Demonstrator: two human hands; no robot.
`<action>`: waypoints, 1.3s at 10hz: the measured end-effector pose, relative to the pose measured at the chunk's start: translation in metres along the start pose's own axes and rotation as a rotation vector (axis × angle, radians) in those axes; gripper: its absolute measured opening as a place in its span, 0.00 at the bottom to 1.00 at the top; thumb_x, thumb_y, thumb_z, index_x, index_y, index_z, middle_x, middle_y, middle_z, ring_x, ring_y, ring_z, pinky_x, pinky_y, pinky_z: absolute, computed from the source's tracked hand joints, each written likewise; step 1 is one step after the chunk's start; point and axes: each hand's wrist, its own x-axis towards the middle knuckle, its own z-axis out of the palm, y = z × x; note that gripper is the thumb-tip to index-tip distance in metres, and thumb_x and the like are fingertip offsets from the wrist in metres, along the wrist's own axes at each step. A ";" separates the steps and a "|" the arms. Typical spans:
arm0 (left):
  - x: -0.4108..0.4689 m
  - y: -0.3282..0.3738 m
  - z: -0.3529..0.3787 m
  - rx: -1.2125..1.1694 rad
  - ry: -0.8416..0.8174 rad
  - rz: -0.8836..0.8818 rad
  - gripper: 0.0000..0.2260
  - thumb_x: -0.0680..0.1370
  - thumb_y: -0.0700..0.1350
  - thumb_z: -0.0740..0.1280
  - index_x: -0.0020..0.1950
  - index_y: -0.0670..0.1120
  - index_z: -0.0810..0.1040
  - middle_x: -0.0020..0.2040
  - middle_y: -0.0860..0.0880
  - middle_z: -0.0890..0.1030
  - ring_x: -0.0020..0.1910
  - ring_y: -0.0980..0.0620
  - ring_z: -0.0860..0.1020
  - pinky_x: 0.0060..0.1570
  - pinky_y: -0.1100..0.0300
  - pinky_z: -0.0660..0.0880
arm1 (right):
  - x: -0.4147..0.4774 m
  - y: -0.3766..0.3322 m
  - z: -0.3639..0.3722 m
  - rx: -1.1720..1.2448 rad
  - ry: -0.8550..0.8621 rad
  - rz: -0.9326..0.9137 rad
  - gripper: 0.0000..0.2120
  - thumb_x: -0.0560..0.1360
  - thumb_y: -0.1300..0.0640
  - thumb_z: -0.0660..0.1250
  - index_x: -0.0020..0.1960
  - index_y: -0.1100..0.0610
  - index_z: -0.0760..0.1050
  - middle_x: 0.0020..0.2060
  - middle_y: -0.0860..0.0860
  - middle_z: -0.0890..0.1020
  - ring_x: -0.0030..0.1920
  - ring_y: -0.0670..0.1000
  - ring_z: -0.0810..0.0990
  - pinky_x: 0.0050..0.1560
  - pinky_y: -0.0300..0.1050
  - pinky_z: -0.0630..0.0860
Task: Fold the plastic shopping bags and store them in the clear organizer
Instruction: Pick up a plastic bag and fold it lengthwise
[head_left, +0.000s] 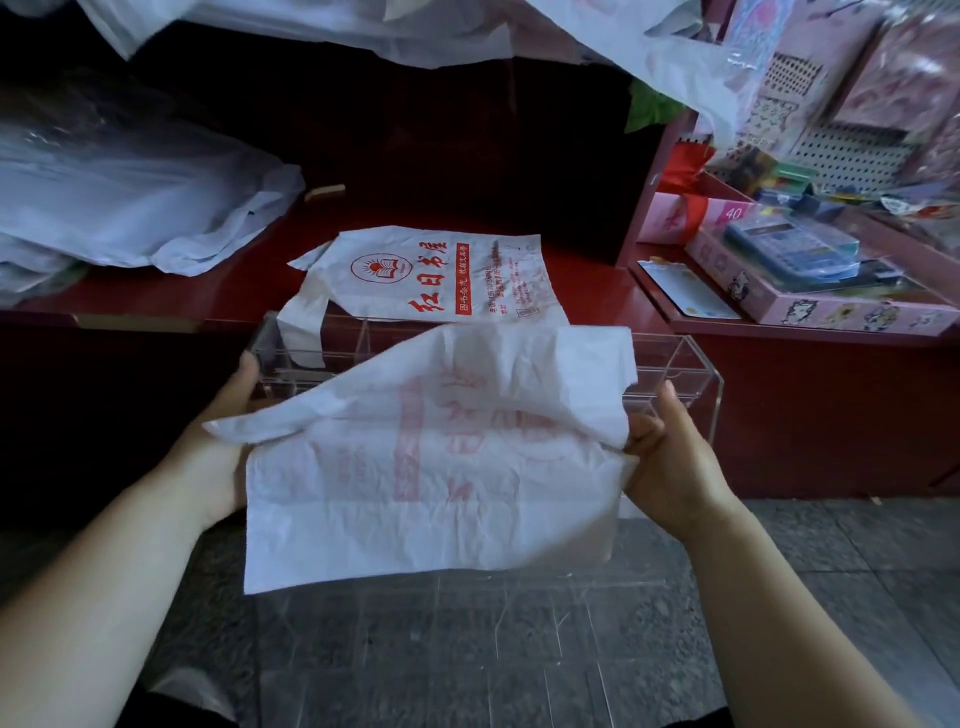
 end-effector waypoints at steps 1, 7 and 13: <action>-0.017 0.006 -0.019 0.290 -1.164 -0.038 0.17 0.79 0.39 0.60 0.34 0.45 0.83 0.34 0.46 0.83 0.34 0.55 0.81 0.37 0.64 0.76 | 0.005 0.006 -0.004 -0.210 0.097 -0.011 0.14 0.75 0.48 0.62 0.36 0.57 0.72 0.33 0.55 0.71 0.36 0.54 0.69 0.39 0.45 0.65; -0.033 0.054 -0.033 0.336 -1.487 0.202 0.18 0.68 0.26 0.65 0.44 0.49 0.75 0.29 0.53 0.82 0.27 0.60 0.79 0.28 0.70 0.75 | -0.024 -0.009 0.032 -0.555 -0.017 -0.538 0.06 0.71 0.62 0.64 0.42 0.51 0.75 0.34 0.38 0.82 0.39 0.38 0.79 0.43 0.30 0.74; -0.048 0.019 -0.037 0.588 -1.522 0.413 0.09 0.68 0.40 0.74 0.35 0.55 0.81 0.35 0.52 0.84 0.34 0.50 0.80 0.37 0.59 0.74 | -0.040 0.020 0.068 -0.464 -0.100 -0.264 0.17 0.72 0.63 0.66 0.29 0.49 0.79 0.25 0.45 0.78 0.29 0.43 0.75 0.32 0.36 0.73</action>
